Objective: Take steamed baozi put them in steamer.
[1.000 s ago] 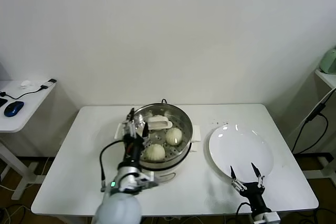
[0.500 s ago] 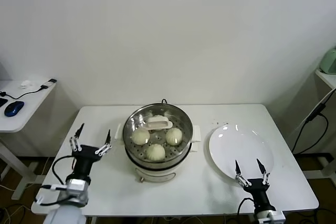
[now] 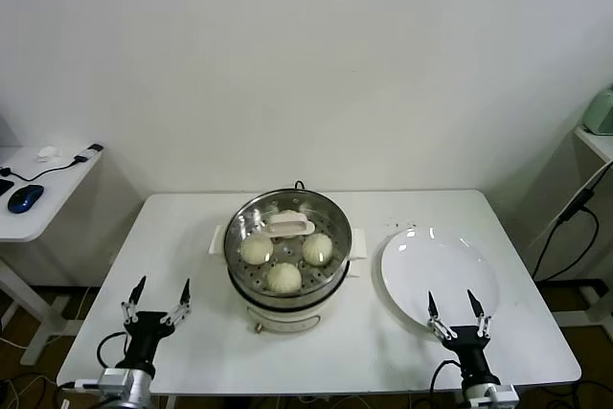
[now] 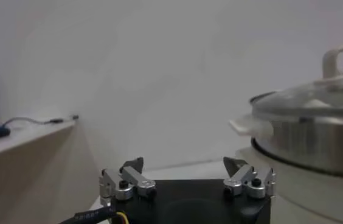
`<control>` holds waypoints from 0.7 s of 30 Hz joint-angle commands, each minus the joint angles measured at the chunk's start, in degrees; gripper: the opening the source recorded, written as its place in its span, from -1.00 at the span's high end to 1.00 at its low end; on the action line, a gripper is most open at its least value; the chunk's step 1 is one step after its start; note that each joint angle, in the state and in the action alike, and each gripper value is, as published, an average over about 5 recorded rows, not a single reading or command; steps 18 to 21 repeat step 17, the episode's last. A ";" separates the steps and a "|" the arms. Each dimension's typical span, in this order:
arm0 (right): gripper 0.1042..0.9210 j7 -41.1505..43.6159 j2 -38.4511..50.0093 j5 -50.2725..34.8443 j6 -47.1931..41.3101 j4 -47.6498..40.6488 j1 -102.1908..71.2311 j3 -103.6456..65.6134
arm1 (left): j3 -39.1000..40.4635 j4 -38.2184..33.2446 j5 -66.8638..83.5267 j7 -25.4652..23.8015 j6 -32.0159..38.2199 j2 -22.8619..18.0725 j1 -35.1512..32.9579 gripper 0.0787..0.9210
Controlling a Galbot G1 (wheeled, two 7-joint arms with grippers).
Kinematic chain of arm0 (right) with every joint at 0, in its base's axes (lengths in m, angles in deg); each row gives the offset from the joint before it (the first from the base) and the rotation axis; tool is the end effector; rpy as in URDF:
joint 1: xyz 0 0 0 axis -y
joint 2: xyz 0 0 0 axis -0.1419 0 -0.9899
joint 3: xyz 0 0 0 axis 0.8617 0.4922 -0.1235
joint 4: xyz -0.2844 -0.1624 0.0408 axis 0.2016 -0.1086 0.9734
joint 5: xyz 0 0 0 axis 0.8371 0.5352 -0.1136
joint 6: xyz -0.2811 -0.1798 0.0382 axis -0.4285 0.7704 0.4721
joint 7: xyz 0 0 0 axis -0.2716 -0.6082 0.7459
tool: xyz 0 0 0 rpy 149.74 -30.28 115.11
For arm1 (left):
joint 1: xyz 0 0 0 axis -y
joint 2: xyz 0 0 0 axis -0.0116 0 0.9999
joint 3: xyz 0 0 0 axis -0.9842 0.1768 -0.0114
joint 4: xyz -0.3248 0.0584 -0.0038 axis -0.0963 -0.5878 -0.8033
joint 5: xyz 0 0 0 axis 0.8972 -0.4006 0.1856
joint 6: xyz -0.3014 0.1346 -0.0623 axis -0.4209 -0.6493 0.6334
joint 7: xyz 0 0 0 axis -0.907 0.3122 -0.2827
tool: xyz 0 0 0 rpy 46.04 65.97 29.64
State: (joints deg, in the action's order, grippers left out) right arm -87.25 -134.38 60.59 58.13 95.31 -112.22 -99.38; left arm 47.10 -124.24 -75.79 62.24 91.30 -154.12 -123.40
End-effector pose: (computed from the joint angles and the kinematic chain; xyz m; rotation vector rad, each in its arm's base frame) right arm 0.1513 -0.0907 -0.3986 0.0036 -3.0822 0.0932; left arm 0.1532 0.0960 -0.3515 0.0715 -3.0371 -0.2077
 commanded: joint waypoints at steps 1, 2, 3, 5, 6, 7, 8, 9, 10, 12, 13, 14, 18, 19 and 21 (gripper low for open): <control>-0.76 -0.30 -0.48 -0.08 0.05 -0.10 0.16 0.45 | -2.05 3.38 6.40 -0.24 3.88 0.36 -1.85 -0.77; -0.76 -0.33 -0.55 0.04 0.02 -0.10 0.18 0.59 | -1.89 3.59 6.14 -0.35 3.96 0.33 -1.80 -0.77; -0.76 -0.37 -0.62 0.18 0.00 -0.11 0.20 0.72 | -1.74 3.81 5.93 -0.44 3.99 0.28 -1.75 -0.77; -0.76 -0.42 -0.72 0.47 -0.04 -0.17 0.25 0.93 | -1.41 4.27 5.47 -0.56 4.12 0.17 -1.68 -0.77; -0.76 -0.44 -0.75 0.58 -0.06 -0.19 0.27 1.00 | -1.28 4.43 5.29 -0.57 4.18 0.11 -1.65 -0.77; -0.76 -0.44 -0.77 0.64 -0.07 -0.19 0.28 1.05 | -1.18 4.58 5.10 -0.59 4.23 0.05 -1.61 -0.77; -0.76 -0.44 -0.78 0.68 -0.07 -0.17 0.27 1.07 | -1.09 4.72 4.91 -0.60 4.32 0.01 -1.56 -0.77; -0.76 -0.43 -0.77 0.68 -0.08 -0.15 0.26 1.08 | -1.02 4.82 4.75 -0.62 4.44 -0.02 -1.49 -0.77; -0.76 -0.42 -0.76 0.67 -0.10 -0.13 0.24 1.08 | -1.00 4.86 4.59 -0.63 4.54 -0.04 -1.43 -0.77; -0.76 -0.40 -0.75 0.65 -0.15 -0.14 0.22 1.07 | -0.99 4.80 4.33 -0.66 4.58 -0.03 -1.32 -0.77; -0.76 -0.38 -0.74 0.63 -0.17 -0.16 0.21 1.07 | -1.00 4.73 4.25 -0.66 4.55 -0.01 -1.30 -0.77; -0.76 -0.38 -0.75 0.59 -0.19 -0.17 0.22 1.06 | -1.00 4.66 4.16 -0.66 4.47 0.01 -1.28 -0.77; -0.76 -0.36 -0.77 0.50 -0.22 -0.14 0.27 1.04 | -1.01 4.60 4.11 -0.65 4.38 0.03 -1.26 -0.77; -0.76 -0.36 -0.77 0.50 -0.22 -0.14 0.27 1.04 | -1.01 4.60 4.11 -0.65 4.38 0.03 -1.26 -0.77; -0.76 -0.36 -0.77 0.50 -0.22 -0.14 0.27 1.04 | -1.01 4.60 4.11 -0.65 4.38 0.03 -1.26 -0.77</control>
